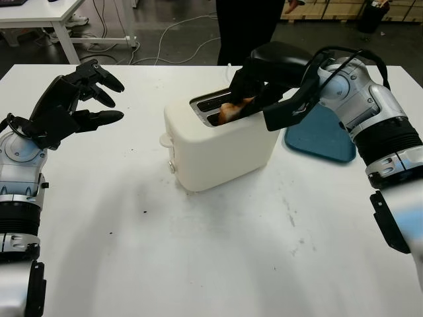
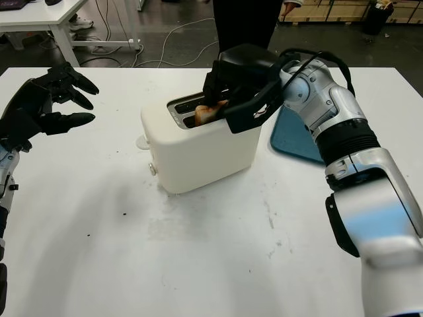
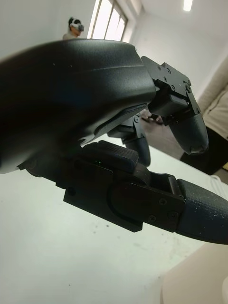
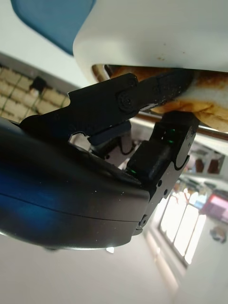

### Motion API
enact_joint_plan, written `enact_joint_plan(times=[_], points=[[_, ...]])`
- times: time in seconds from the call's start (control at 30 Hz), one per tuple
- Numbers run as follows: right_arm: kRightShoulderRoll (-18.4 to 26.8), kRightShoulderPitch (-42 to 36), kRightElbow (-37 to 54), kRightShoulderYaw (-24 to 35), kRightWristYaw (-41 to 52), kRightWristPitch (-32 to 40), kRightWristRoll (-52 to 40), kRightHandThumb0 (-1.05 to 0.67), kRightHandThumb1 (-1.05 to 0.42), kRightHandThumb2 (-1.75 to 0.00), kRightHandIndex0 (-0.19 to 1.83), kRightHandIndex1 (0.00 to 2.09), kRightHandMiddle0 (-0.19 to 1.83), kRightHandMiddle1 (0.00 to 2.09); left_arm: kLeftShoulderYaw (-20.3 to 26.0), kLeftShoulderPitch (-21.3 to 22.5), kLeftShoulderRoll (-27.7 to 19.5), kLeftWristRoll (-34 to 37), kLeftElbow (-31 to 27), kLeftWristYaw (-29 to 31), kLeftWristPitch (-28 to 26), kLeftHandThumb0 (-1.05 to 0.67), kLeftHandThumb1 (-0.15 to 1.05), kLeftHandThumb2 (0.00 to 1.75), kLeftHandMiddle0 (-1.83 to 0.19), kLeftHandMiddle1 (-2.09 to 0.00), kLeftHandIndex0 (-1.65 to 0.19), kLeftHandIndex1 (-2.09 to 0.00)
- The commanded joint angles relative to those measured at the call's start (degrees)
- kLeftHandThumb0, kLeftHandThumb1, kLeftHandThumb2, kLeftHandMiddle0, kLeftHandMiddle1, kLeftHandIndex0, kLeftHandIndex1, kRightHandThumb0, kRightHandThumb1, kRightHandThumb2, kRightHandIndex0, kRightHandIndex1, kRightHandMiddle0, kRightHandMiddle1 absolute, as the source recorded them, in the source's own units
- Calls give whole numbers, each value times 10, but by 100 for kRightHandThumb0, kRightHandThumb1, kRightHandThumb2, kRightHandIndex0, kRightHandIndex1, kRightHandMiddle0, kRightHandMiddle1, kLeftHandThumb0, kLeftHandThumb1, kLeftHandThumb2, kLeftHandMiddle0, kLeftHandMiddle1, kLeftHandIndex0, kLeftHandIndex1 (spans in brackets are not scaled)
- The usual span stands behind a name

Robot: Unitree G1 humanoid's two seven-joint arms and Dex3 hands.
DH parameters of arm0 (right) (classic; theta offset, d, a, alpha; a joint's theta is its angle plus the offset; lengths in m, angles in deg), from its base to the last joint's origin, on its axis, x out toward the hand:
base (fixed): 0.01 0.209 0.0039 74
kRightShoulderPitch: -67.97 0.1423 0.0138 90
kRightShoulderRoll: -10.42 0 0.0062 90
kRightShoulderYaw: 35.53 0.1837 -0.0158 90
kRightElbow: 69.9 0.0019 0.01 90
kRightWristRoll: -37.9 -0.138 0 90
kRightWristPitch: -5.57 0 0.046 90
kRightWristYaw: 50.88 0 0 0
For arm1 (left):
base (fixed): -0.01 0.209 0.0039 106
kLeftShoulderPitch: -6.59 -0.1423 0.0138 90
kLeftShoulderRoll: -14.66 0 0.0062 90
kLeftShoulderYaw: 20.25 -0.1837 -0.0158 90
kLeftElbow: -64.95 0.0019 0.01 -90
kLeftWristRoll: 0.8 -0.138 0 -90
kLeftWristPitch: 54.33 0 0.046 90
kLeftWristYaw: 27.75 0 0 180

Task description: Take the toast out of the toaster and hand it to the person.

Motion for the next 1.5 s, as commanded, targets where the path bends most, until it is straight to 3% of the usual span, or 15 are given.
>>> enact_joint_plan(times=[0.0,0.03,0.1,0.17,0.27,0.3,0.33,0.43,0.57,1.0,1.17,1.4,1.47], points=[[7,-5,4,-8,1,-12,11,-68,-86,-2,108,174,98,150,3,-3,-1,4,2,-3,1,-105,92,4,-29,-148,-25,-137],[8,-4,4,-9,6,-12,10,-67,-88,-2,108,174,98,147,3,-3,-1,3,0,-4,0,-105,92,4,-29,-148,-25,-137],[10,-2,1,-11,8,-18,10,-63,-91,-4,106,168,104,113,2,-4,-2,0,-1,-6,-1,-105,92,4,-29,-148,-25,-137],[10,-1,-3,-10,4,-28,8,-61,-92,-8,105,166,106,106,2,-3,-2,0,0,-5,1,-105,92,4,-29,-148,-24,-138],[10,1,-15,-7,-16,-44,8,-58,-92,-13,104,169,101,114,2,-2,-1,3,-1,-2,-1,-105,92,4,-28,-149,-24,-138],[9,2,-19,-5,-27,-48,9,-56,-92,-14,104,172,99,124,2,-2,-1,3,-1,-2,-2,-105,92,4,-28,-149,-24,-138],[10,4,-24,-4,-39,-51,11,-54,-92,-14,107,173,92,151,2,-2,-1,2,-1,-3,0,-105,92,4,-28,-149,-24,-138],[11,12,-37,2,-70,-54,15,-51,-92,-17,110,174,91,172,1,-2,-1,1,-3,-5,-4,-105,92,4,-29,-149,-24,-139],[10,37,-72,29,-97,-50,-12,-45,-92,-12,110,175,90,174,1,-1,-2,1,-1,-3,0,-105,92,4,-29,-150,-24,-139],[23,149,-210,132,-31,22,-127,-38,-92,-15,101,175,85,175,3,-2,0,4,0,-4,-2,-105,92,3,-30,-150,-24,-140],[25,155,-226,177,-14,36,-174,-37,-92,-13,113,175,94,175,4,-4,0,5,-3,-4,-6,-105,92,2,-30,-149,-25,-139],[42,140,-237,171,-143,36,-136,-45,-92,-18,111,175,92,175,3,-3,0,5,2,-1,0,-105,92,3,-29,-148,-24,-138],[33,134,-249,182,-168,54,-147,-38,-92,-18,110,175,91,175,2,-5,0,3,-1,-4,-2,-105,92,3,-29,-148,-24,-138]])
